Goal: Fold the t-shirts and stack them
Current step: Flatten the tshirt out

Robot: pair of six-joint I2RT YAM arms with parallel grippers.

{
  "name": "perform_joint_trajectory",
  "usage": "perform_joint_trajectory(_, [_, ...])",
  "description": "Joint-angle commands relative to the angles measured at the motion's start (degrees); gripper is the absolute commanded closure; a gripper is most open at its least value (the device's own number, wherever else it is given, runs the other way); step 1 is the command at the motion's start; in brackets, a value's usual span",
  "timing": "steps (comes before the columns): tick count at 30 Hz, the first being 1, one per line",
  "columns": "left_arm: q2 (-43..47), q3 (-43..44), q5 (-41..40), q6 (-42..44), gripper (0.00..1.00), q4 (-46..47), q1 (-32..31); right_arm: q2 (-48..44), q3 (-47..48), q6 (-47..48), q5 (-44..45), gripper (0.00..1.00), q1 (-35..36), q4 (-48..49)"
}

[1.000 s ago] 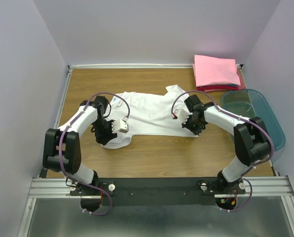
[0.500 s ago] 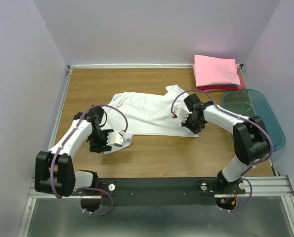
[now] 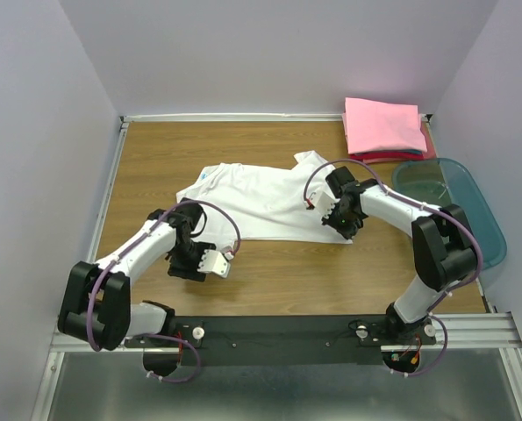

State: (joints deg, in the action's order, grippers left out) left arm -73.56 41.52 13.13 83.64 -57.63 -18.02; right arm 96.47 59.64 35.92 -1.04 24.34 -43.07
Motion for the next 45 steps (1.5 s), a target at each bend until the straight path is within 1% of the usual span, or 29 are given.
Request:
perform_joint_trajectory(1, [-1.67, -0.74, -1.87, 0.21, 0.34, 1.81, -0.87, 0.13, 0.48, -0.85, 0.69, 1.00, 0.27, -0.96])
perform_joint_trajectory(6, [-5.45, -1.17, -5.12, -2.51, 0.34, 3.48, -1.40, 0.30, 0.57, -1.12, 0.69, 0.99, 0.36, -0.96])
perform_joint_trajectory(10, [-5.89, -1.18, -5.83, -2.95, 0.35, 4.54, -2.37, 0.21, 0.57, -1.12, 0.69, 0.99, 0.36, -1.14])
perform_joint_trajectory(14, [-6.42, -0.91, -6.27, -4.18, 0.40, 5.42, -3.42, 0.30, 0.57, -1.47, 0.69, 0.99, 0.36, -1.05])
perform_joint_trajectory(15, [-7.12, -0.74, -6.53, -4.53, 0.45, 5.42, -3.95, 0.39, 0.66, -1.47, 0.69, 0.99, 0.36, -1.05])
perform_joint_trajectory(16, [-7.39, -0.74, -6.53, -5.14, 0.46, 5.51, -4.21, 0.39, 0.66, -1.56, 0.69, 0.99, 0.36, -1.14])
perform_joint_trajectory(19, [-8.26, -0.56, -7.75, -6.55, 0.48, 7.25, -5.18, 0.48, 0.74, -1.73, 0.69, 0.99, 0.36, -1.14])
perform_joint_trajectory(20, [-8.35, -0.91, -8.46, -7.43, 0.50, 8.13, -5.62, 0.48, 0.83, -1.82, 0.69, 1.00, 0.36, -1.05])
perform_joint_trajectory(21, [-8.62, -2.30, -9.16, -8.30, 0.55, 9.01, -5.97, 0.39, 0.83, -1.91, 0.69, 1.00, 0.36, -1.14])
perform_joint_trajectory(24, [-8.62, -4.51, -10.75, -9.01, 0.57, 11.92, -6.32, 0.13, 0.75, -2.00, 0.69, 0.99, 0.27, -1.14])
perform_joint_trajectory(26, [-8.71, -4.60, -10.58, -9.02, 0.60, 12.19, -6.32, -0.14, 0.57, -2.00, 0.69, 0.99, 0.36, -1.23])
perform_joint_trajectory(27, [-8.45, -4.08, -9.45, -9.02, 0.64, 12.10, -6.32, -0.22, 0.48, -1.91, 0.69, 0.99, 0.36, -1.31])
perform_joint_trajectory(29, [-8.18, -3.20, -7.68, -9.28, 0.69, 11.40, -6.32, -0.14, 0.39, -1.91, 0.69, 0.99, 0.36, -1.40])
perform_joint_trajectory(30, [-7.92, -1.98, -6.89, -9.45, 0.72, 10.87, -6.32, -0.22, 0.48, -1.91, 0.69, 0.99, 0.36, -1.40])
perform_joint_trajectory(31, [-7.74, -1.18, -5.58, -9.89, 0.80, 10.26, -6.24, -0.31, 0.48, -1.91, 0.69, 0.99, 0.27, -1.49])
perform_joint_trajectory(33, [-6.78, 1.79, -4.69, -10.68, 0.91, 7.71, -5.98, -0.75, 0.74, -1.91, 2.53, 0.99, 0.36, -1.75])
perform_joint_trajectory(34, [-6.16, 3.12, -3.99, -10.86, 1.00, 6.57, -5.36, -1.62, 0.92, -1.91, 2.71, 1.00, 0.27, -2.36])
perform_joint_trajectory(37, [-4.93, 10.58, -1.61, -10.51, 1.00, 1.39, -0.71, -3.91, 2.41, -2.26, 3.85, 0.99, 0.10, -3.07])
perform_joint_trajectory(38, [-5.19, 12.95, -0.65, -10.16, 1.00, -1.32, 3.22, -4.35, 3.28, -2.17, 4.72, 0.99, 0.10, -3.42])
perform_joint_trajectory(39, [-6.15, 18.72, -0.04, -9.81, 1.00, -2.74, 5.17, -4.62, 5.12, -1.91, 5.08, 1.00, -0.25, -3.95])
perform_joint_trajectory(41, [-7.73, 25.33, 2.07, -10.07, 1.00, -6.42, 11.04, -4.80, 7.59, -1.21, 6.65, 1.00, -0.69, -4.65])
perform_joint_trajectory(42, [-9.22, 31.81, 2.78, -10.85, 1.00, -6.45, 12.82, -4.71, 8.82, -0.51, 7.01, 0.99, -0.87, -5.00])
perform_joint_trajectory(44, [-10.37, 39.38, 4.19, -11.47, 1.00, -6.53, 15.81, -3.83, 13.30, 0.63, 8.33, 0.99, -1.66, -5.44])
perform_joint_trajectory(45, [-10.38, 41.26, 4.45, -11.48, 1.00, -6.45, 16.17, -3.39, 15.14, 0.99, 8.59, 0.99, -1.75, -5.45])
